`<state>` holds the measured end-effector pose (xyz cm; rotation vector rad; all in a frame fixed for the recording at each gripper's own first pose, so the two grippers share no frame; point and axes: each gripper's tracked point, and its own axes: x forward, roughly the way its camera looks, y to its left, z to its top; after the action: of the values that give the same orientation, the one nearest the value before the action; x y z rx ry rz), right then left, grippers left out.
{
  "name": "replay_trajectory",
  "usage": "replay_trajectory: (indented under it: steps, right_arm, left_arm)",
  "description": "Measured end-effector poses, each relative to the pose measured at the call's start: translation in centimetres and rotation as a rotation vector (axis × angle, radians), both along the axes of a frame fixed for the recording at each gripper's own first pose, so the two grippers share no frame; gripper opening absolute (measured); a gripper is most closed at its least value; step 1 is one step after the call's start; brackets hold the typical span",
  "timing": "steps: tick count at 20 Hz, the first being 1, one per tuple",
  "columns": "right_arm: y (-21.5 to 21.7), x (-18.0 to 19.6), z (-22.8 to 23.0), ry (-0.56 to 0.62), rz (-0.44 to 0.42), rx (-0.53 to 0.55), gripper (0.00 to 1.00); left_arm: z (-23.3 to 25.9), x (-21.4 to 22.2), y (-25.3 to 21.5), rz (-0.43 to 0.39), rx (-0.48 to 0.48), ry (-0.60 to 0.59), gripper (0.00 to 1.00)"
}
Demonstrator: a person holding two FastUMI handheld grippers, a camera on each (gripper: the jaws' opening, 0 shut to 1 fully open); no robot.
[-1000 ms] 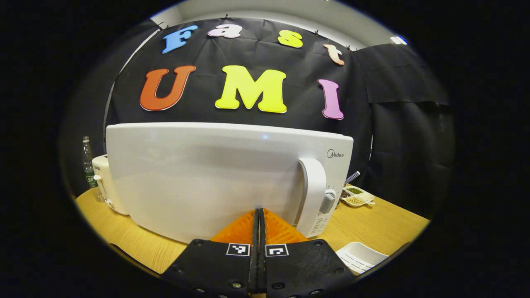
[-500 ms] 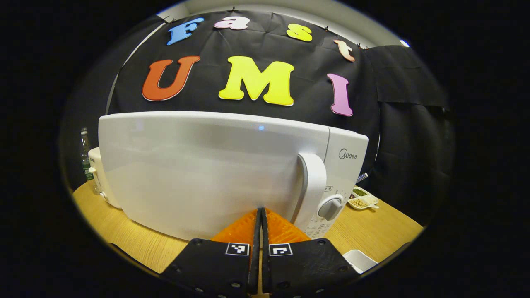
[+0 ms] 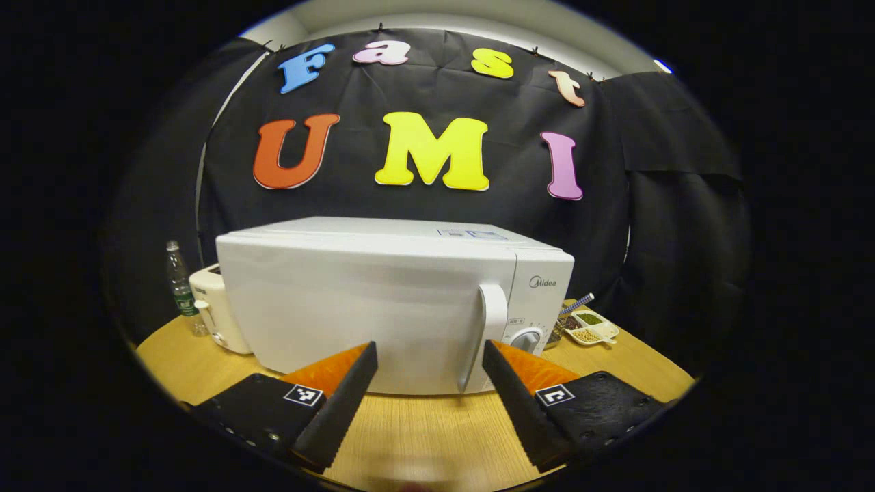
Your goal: Open the microwave oven with the left hand, put the food in, and close the microwave oven.
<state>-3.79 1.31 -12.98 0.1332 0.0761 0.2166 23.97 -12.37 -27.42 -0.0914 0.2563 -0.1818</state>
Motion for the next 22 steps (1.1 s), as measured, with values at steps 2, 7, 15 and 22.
replay_trajectory:
  steps: [2, 7, 15, 22]
  right_arm:
    - [0.4, -0.2, 0.2, 0.006, -0.004, -0.002, 1.0]
    - [1.2, -1.2, 1.9, -0.004, -0.012, 0.016, 1.0]
    - [2.9, -2.5, 3.5, -0.03, -0.01, -0.002, 1.0]
    - [4.3, -2.8, 5.0, -0.051, -0.019, -0.004, 1.0]
  left_arm:
    - [2.0, -1.5, 1.3, 0.01, 0.014, -0.035, 0.94]
    - [6.5, -5.3, 4.5, 0.058, 0.021, -0.065, 0.93]
    - [14.1, -13.0, 7.6, 0.131, 0.021, -0.113, 0.93]
    - [19.3, -20.1, 8.1, 0.126, 0.019, -0.142, 0.93]
